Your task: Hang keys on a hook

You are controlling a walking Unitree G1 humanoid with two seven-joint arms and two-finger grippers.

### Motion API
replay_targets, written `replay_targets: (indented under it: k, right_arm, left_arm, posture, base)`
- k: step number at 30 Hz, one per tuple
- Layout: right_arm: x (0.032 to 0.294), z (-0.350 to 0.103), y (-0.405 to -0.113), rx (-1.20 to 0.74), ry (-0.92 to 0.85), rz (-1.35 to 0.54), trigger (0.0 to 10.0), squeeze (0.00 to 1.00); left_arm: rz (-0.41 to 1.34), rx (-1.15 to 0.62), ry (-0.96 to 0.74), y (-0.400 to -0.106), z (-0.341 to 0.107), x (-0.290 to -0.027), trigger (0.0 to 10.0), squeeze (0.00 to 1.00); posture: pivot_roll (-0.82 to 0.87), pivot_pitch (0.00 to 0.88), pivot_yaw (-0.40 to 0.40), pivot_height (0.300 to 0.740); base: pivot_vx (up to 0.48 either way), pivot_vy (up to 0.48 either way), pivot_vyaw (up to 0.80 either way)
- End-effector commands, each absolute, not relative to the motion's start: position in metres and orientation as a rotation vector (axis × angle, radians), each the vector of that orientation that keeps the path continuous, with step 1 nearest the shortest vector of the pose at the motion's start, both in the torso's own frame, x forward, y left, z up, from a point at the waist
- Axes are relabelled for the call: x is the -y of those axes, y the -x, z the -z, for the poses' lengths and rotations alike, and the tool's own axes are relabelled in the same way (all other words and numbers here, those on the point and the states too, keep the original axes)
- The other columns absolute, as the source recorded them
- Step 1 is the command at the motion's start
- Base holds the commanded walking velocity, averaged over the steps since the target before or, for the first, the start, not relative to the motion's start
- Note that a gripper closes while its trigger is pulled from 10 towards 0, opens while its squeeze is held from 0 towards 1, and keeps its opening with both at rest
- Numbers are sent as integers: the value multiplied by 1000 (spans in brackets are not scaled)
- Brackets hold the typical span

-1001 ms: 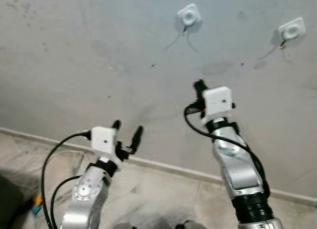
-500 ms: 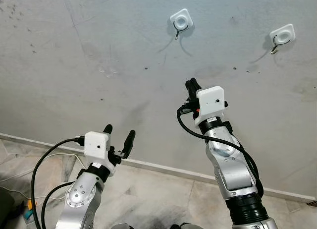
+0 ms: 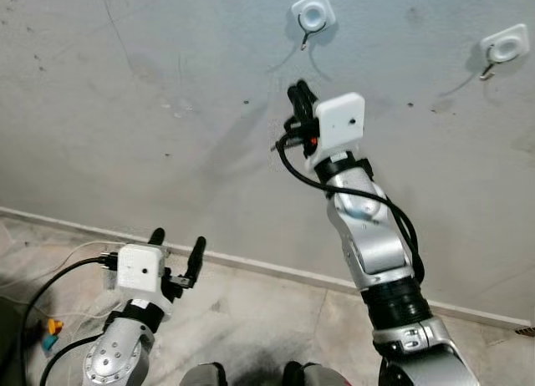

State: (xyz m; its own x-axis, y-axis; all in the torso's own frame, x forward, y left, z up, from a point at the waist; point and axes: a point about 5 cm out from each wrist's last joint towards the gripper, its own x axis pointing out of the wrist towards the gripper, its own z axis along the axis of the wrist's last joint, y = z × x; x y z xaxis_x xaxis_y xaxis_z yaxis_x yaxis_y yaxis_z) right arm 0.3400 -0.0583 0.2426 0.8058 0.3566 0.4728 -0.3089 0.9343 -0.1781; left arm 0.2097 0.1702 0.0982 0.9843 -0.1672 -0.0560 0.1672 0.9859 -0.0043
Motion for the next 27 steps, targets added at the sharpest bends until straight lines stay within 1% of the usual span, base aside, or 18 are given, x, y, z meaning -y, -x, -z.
replay_targets:
  k: [1, 15, 19, 27]
  right_arm:
    - [58, -249, -341, 554, 80, -347, 10000, 0]
    - [56, -287, -337, 702, 93, -357, 10000, 0]
    - [58, -284, -332, 703, 103, -371, 10000, 0]
    - [65, -262, -320, 653, 143, -400, 10000, 0]
  left_arm:
    - [160, -65, -17, -206, -99, -173, 10000, 0]
    - [154, -63, -30, -202, -102, -175, 10000, 0]
    - [147, -64, -29, -201, -102, -175, 10000, 0]
    - [149, -63, -30, -202, -102, -174, 10000, 0]
  posture:
    - [195, 237, -9, 740]
    - [218, 233, -14, 740]
    - [220, 233, -20, 740]
    - [210, 230, -17, 740]
  base:
    - [0, 0, 0]
    - [0, 0, 0]
    - [0, 0, 0]
    - [0, 0, 0]
